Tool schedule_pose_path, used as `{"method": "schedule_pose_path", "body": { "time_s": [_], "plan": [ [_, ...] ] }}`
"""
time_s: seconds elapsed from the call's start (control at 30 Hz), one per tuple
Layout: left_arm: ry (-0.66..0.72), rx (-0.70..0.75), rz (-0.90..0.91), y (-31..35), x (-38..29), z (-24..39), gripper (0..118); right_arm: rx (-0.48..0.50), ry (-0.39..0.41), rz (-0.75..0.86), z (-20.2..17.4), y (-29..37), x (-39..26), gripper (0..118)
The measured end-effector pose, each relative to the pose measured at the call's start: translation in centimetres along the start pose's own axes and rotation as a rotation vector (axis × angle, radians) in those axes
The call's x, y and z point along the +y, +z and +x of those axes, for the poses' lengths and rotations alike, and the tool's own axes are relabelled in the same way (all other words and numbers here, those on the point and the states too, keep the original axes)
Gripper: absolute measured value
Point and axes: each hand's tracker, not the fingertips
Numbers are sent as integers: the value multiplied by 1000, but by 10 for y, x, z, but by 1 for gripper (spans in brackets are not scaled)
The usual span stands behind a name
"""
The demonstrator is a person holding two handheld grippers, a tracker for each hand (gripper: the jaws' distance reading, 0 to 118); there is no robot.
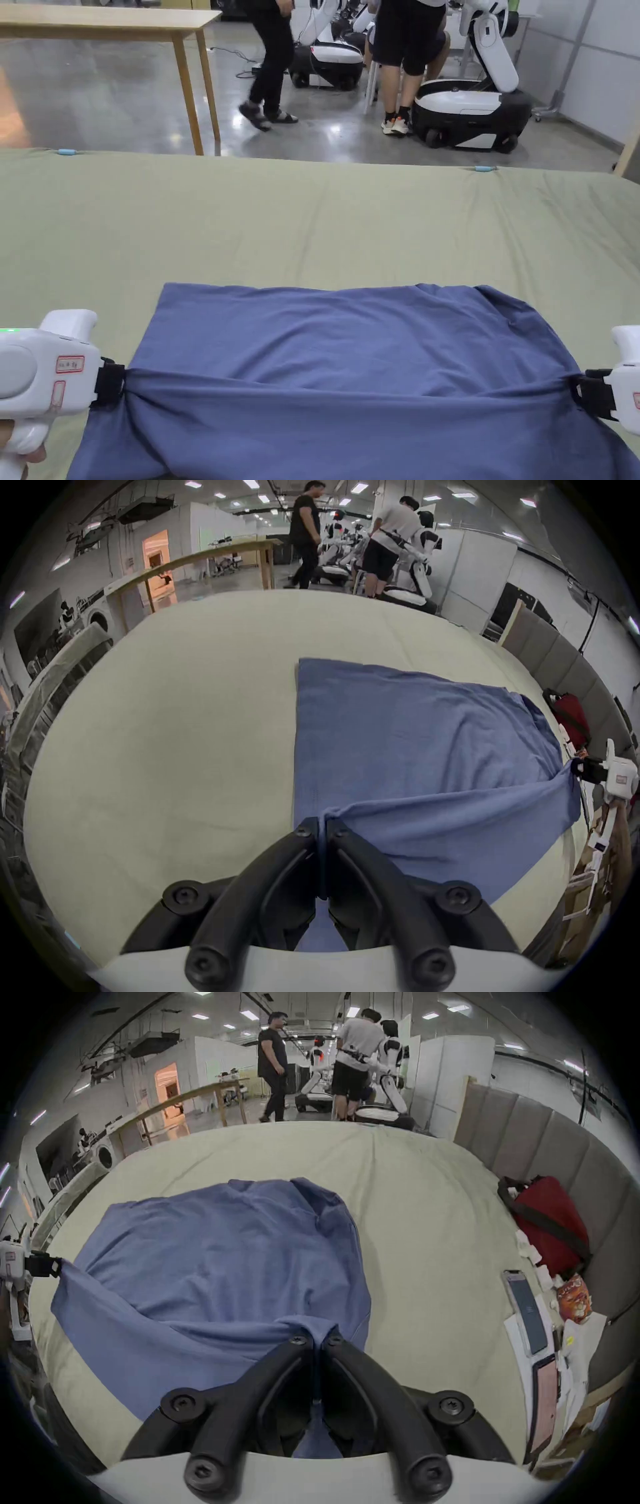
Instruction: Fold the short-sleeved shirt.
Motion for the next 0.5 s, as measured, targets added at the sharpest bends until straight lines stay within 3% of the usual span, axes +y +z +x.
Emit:
{"method": "schedule_pose_path", "body": {
  "time_s": [0.03,0.07,0.1,0.13,0.17,0.27,0.33,0.37,0.4,0.43,0.47,0.5],
  "plan": [
    [3,-6,-14,-4,-3,-1,2,22,-27,-18,1,-2,-1,6],
    [10,-33,-28,-6,-6,-3,12,37,-51,-26,3,-1,-4,22],
    [18,-39,-26,-6,-9,-5,36,50,-69,-17,5,1,-7,59],
    [19,-30,-19,-3,-13,-5,79,58,-72,-20,6,4,-11,102],
    [12,-2,-18,-1,-16,-6,117,58,-76,-27,7,8,-16,118],
    [6,51,37,21,-27,-10,108,32,-86,31,12,34,-32,115],
    [25,85,62,39,-35,-13,101,-15,-76,65,14,51,-42,99],
    [37,106,96,49,-42,-13,83,-45,-71,91,15,61,-48,68],
    [37,115,118,59,-48,-14,57,-62,-77,118,17,71,-55,34],
    [45,114,130,66,-54,-14,20,-81,-96,145,18,80,-62,10],
    [51,106,129,71,-59,-14,0,-83,-118,146,19,86,-68,6],
    [51,100,124,73,-65,-13,0,-68,-145,155,22,92,-75,2]
  ]
}}
